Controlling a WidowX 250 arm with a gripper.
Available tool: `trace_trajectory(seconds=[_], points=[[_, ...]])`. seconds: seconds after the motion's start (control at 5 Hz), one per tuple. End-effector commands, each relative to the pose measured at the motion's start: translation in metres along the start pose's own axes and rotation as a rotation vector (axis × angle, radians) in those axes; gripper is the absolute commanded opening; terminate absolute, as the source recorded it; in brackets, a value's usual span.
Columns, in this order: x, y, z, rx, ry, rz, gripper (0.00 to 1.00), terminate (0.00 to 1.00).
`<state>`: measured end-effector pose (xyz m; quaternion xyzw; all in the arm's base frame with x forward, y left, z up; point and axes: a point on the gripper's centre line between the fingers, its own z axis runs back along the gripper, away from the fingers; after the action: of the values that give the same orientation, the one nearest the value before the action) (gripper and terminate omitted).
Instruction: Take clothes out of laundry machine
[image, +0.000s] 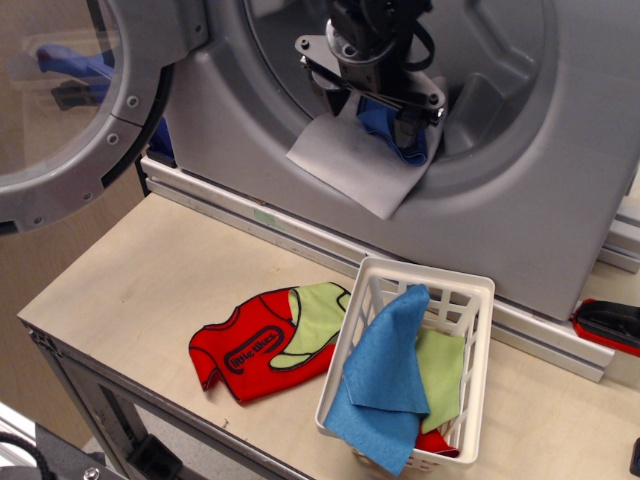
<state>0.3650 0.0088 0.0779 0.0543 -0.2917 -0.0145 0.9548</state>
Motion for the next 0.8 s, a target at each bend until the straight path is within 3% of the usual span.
trace_trajectory(seconds=[0.0,0.2,0.4,0.6], points=[[0.024,0.004,-0.02,-0.112,-0.048,0.071,1.0,0.0],[0.024,0.005,-0.036,-0.146,-0.01,0.146,1.0,0.0],[0.01,-0.002,-0.06,-0.054,0.094,0.187,1.0,0.0],[0.003,0.0,-0.061,-0.01,0.185,0.162,1.0,0.0]])
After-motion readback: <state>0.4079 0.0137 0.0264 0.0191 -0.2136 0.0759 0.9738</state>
